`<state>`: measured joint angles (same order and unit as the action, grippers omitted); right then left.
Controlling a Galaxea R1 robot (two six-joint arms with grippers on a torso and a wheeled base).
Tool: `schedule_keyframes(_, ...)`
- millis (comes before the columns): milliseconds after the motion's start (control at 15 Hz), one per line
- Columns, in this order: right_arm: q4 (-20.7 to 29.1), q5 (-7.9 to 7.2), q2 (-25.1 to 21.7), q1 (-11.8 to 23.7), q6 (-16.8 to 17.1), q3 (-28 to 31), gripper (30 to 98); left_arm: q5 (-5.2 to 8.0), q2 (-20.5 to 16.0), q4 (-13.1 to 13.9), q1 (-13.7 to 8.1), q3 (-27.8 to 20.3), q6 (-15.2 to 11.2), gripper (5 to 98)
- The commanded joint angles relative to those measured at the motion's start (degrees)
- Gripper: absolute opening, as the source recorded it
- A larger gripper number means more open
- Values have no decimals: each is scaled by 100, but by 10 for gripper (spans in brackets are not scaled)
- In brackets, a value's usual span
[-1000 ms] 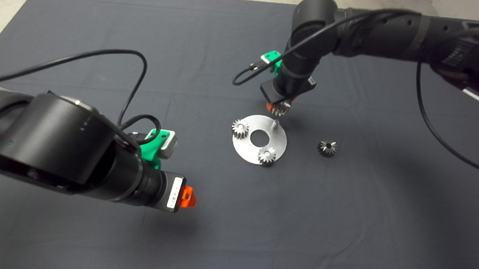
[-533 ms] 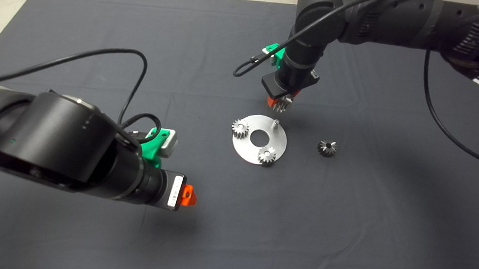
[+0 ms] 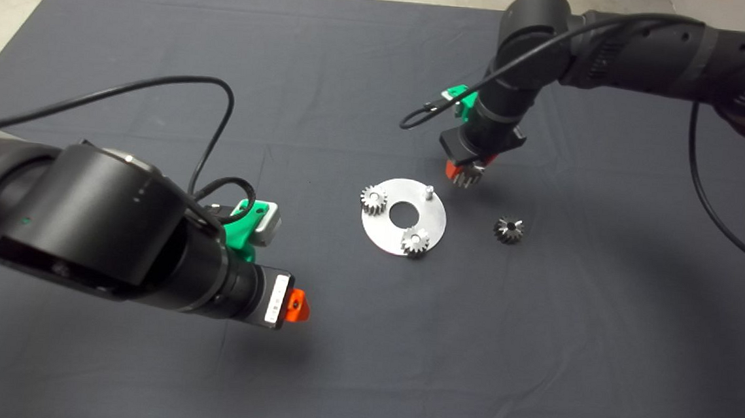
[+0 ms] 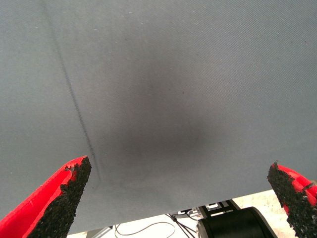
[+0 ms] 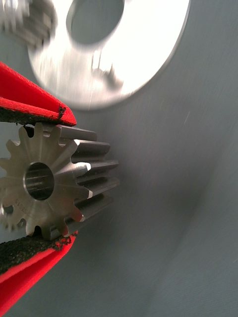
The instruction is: Remove an incorrectly installed larger gear and replace it with the correct smaller gear
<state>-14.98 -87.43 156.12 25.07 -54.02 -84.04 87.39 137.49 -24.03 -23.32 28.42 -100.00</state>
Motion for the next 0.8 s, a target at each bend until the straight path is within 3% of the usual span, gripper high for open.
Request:
schedule_keyframes(0, -93, -714, -499, 95, 119, 144, 478, 85, 3, -67, -33, 22, 7, 921)
schedule_keyframes(733, -93, -714, -578, 77, 119, 267, 478, 94, -6, -67, -33, 13, 7, 921)
